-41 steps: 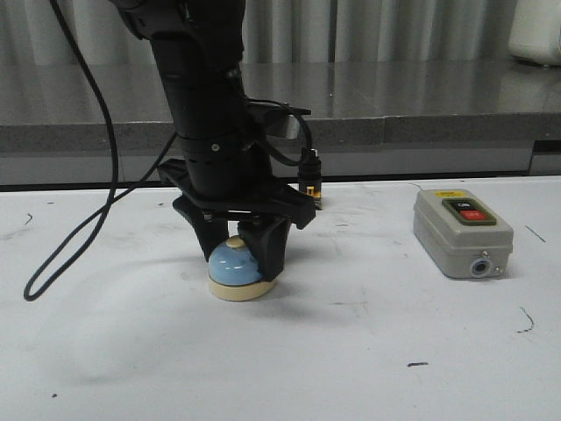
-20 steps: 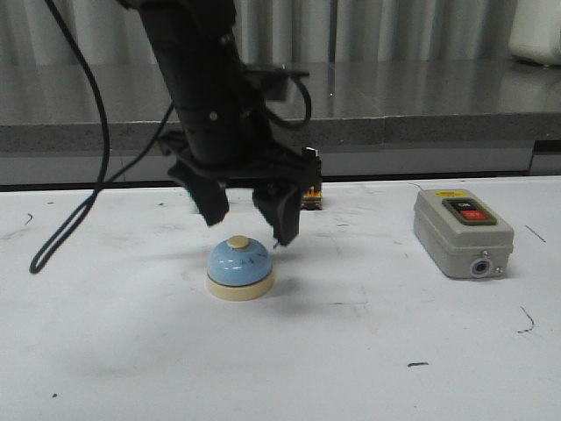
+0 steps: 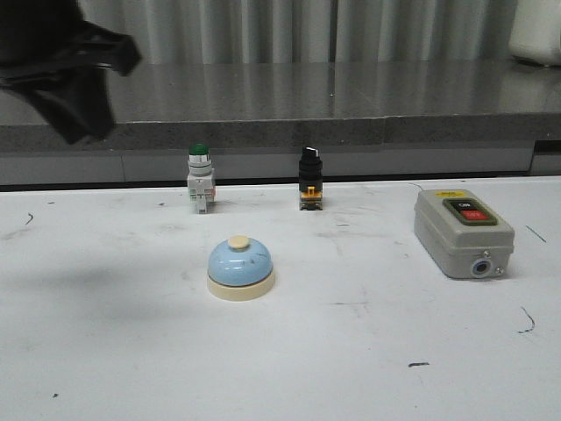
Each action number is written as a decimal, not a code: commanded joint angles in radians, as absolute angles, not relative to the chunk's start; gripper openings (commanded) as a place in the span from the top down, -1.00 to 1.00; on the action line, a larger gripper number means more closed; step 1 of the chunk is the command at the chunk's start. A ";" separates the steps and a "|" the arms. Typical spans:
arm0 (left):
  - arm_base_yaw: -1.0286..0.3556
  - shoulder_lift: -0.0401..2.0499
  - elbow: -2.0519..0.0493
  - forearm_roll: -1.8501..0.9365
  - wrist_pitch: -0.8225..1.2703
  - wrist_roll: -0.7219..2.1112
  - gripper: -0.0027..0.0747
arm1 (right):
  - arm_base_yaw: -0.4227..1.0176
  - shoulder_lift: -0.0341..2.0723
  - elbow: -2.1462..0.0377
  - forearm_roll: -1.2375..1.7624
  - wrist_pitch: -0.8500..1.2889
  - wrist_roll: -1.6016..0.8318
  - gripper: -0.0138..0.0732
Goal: Place and press bell with both arms
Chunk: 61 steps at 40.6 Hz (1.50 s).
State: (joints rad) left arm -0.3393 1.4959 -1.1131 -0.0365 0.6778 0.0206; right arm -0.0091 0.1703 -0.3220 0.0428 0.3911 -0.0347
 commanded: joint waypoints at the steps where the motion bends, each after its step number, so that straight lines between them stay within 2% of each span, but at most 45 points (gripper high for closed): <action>1: -0.285 1.347 -1.042 -0.065 0.597 0.017 0.98 | -0.017 0.188 -0.355 0.044 0.303 -0.035 0.84; 8: -0.230 1.119 -0.853 -0.096 0.499 0.017 0.98 | -0.017 0.188 -0.355 0.044 0.303 -0.035 0.84; 18: -0.229 0.733 -0.568 -0.096 0.264 0.017 0.98 | -0.017 0.188 -0.355 0.044 0.304 -0.035 0.84; 33: -0.229 0.213 -0.346 -0.121 0.217 0.017 0.98 | -0.017 0.188 -0.355 0.044 0.304 -0.035 0.84; 46: -0.229 0.145 -0.328 -0.146 0.205 0.017 0.98 | -0.017 0.281 -0.397 0.046 0.303 -0.035 0.84; 56: -0.229 0.145 -0.328 -0.146 0.205 0.017 0.98 | -0.003 0.609 -0.526 0.179 0.277 -0.036 0.84; 61: -0.229 0.145 -0.328 -0.146 0.205 0.017 0.98 | 0.069 0.768 -0.598 0.202 0.262 -0.036 0.84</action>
